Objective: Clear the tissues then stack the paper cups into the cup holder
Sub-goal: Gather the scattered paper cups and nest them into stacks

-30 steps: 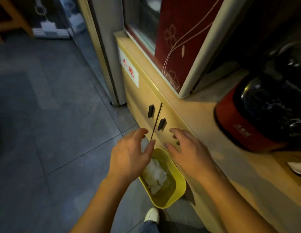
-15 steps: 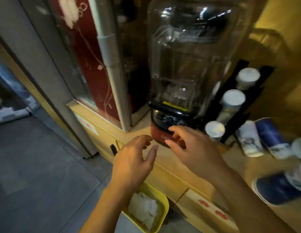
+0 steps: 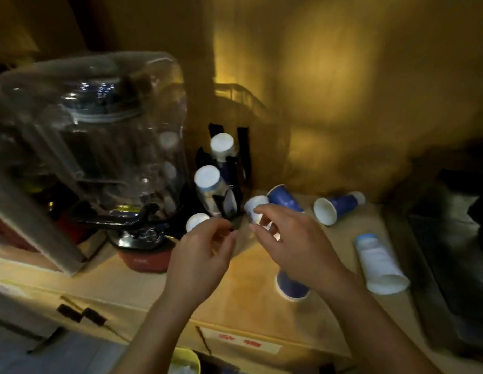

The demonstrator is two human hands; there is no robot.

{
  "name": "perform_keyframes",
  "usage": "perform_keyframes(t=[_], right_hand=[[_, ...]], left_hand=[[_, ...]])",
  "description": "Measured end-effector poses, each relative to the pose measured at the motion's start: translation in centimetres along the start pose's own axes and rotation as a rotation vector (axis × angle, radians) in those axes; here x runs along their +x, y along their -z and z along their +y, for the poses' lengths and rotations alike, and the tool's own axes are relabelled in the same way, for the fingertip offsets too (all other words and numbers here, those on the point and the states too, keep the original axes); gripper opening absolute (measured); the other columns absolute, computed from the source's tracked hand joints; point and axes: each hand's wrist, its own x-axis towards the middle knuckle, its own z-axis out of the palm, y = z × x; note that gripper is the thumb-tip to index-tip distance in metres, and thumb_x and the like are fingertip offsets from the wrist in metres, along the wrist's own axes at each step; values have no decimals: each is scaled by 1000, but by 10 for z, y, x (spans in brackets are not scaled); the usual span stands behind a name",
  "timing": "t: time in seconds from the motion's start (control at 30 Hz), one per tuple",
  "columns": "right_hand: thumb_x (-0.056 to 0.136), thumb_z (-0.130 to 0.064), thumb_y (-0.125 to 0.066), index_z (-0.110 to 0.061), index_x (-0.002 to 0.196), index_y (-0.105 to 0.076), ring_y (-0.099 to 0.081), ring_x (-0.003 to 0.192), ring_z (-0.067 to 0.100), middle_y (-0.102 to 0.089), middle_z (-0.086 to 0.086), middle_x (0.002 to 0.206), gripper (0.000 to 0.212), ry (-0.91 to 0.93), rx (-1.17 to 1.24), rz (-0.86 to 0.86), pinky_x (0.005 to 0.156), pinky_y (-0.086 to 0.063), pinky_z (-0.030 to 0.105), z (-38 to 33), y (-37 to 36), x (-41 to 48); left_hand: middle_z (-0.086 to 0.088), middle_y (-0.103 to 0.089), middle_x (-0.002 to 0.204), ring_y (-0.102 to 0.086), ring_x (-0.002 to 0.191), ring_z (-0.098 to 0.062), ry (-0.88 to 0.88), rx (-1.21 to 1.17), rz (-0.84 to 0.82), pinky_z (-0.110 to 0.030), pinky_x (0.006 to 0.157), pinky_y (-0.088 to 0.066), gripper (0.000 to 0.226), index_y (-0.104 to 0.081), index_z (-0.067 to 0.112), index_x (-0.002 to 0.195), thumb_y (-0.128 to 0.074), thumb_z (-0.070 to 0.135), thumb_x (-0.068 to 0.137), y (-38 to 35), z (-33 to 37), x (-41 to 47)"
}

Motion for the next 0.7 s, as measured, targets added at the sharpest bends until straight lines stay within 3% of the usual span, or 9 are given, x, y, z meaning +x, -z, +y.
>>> perform_keyframes(t=[0.1, 0.2, 0.43, 0.6, 0.7], right_hand=[[88, -33, -54, -24, 106, -59, -58, 81, 16, -66, -2, 89, 21, -43, -19, 24, 69, -47, 34, 30, 26, -7], [87, -30, -55, -17, 105, -60, -60, 83, 24, -68, 6, 92, 23, -67, -58, 56, 71, -46, 35, 57, 49, -10], [89, -33, -51, -19, 105, -57, -59, 86, 23, -65, 2, 96, 22, -126, -94, -15, 71, -47, 36, 116, 77, -11], [90, -34, -50, -21, 111, -56, -61, 88, 23, -66, 3, 101, 25, -198, -98, -23, 75, -51, 40, 148, 70, -8], [90, -34, -49, -20, 109, -55, -61, 83, 21, -66, 2, 96, 24, -248, -122, -43, 73, -52, 41, 165, 62, -4]], left_hand=[[13, -65, 79, -63, 78, -11, -2, -49, 4, -41, 70, -54, 9, -66, 22, 91, -61, 28, 86, -27, 22, 11], [6, -70, 83, -64, 78, -8, -11, -76, 10, -35, 71, -53, 11, -67, 21, 91, -62, 28, 85, -51, 39, 22], [3, -71, 83, -65, 81, -8, 55, -118, 23, -33, 72, -52, 11, -67, 23, 91, -60, 29, 85, -94, 54, 43], [8, -69, 79, -61, 77, 6, 136, -97, 6, -11, 62, -43, 5, -66, 24, 84, -61, 25, 85, -105, 40, 56], [3, -69, 81, -61, 77, -2, 148, -25, -35, -22, 65, -46, 8, -67, 21, 86, -60, 25, 86, -111, 30, 69]])
